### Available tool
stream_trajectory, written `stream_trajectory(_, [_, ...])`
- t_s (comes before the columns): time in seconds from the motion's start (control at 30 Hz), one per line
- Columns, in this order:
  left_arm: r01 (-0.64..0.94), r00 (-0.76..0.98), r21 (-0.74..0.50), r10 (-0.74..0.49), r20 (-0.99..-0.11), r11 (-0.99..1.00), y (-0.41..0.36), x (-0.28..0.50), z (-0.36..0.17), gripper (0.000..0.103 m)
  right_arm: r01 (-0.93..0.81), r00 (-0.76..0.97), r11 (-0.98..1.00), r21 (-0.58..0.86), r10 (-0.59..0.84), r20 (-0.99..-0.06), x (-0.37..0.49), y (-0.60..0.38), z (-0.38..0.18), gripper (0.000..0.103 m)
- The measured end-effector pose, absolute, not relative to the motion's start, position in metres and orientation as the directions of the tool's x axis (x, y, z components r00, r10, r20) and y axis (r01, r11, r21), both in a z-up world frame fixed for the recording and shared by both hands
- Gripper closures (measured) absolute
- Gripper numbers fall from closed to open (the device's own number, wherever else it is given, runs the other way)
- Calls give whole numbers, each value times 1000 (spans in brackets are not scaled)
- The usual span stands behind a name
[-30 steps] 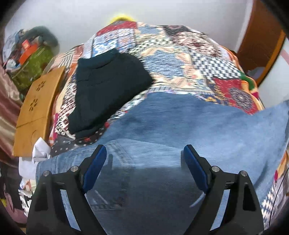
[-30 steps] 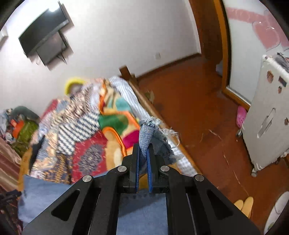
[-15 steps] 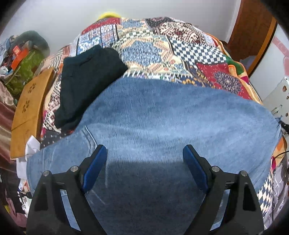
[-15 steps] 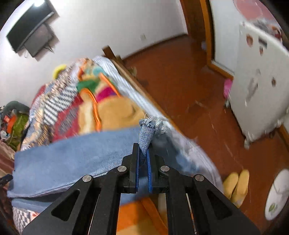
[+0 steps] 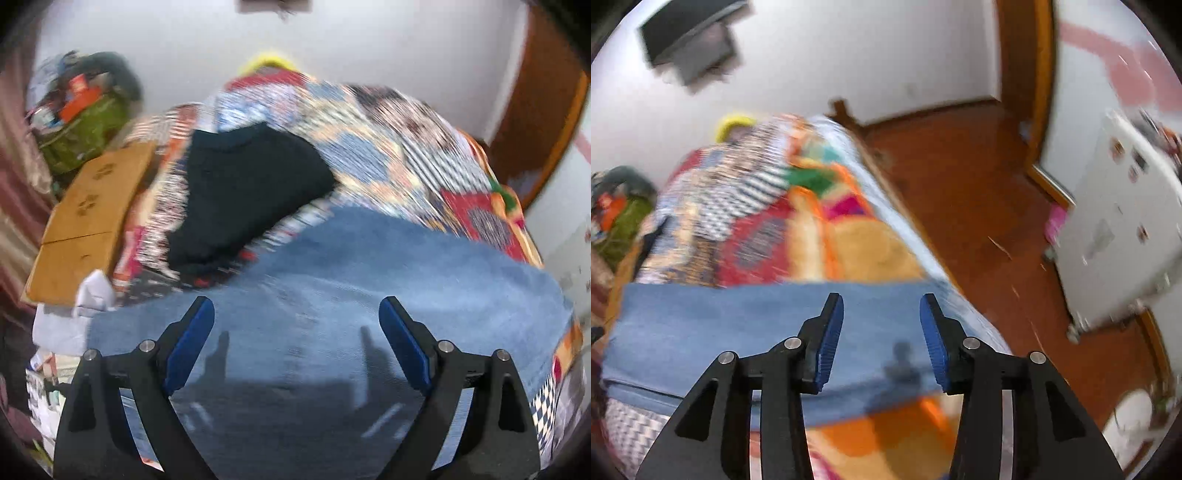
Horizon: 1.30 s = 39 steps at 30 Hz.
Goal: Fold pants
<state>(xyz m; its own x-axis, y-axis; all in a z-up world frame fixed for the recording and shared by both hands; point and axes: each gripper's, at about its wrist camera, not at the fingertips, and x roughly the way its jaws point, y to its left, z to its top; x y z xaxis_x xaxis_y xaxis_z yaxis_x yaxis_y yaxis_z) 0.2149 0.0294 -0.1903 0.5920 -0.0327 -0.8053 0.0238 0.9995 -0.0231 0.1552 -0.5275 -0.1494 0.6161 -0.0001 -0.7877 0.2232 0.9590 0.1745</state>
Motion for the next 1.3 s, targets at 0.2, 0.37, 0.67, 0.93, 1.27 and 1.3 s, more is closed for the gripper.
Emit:
stream_trajectory(0.2, [-171,627,-15,97,-773,985,123,219,-180,12,-36,682,981,193,165,-712,201,-431,-109,55])
stream_trajectory(0.37, [-277,571,57,212,-793,959,187,221,-198,11,-273,648,936,221,349,-677,241,-336,-103,54])
stream_trajectory(0.67, [-331,390,16,152,-908,944,247,231,-273,16,-537,456,807,245,522,-721,306,-188,-141,54])
stream_trajectory(0.93, [-258,366,-166,-63,-928,952,235,234,-303,67,-669,267,698,257,548,-793,338,-104,-186,54])
stream_trajectory(1.27, [-264,427,177,280,-860,948,201,211,-276,99,-703,270,677,218,537,-800,329,-79,-200,97])
stream_trajectory(1.3, [-271,425,208,311,-850,940,202,210,-276,98,-708,283,676,204,537,-795,328,-78,-197,97])
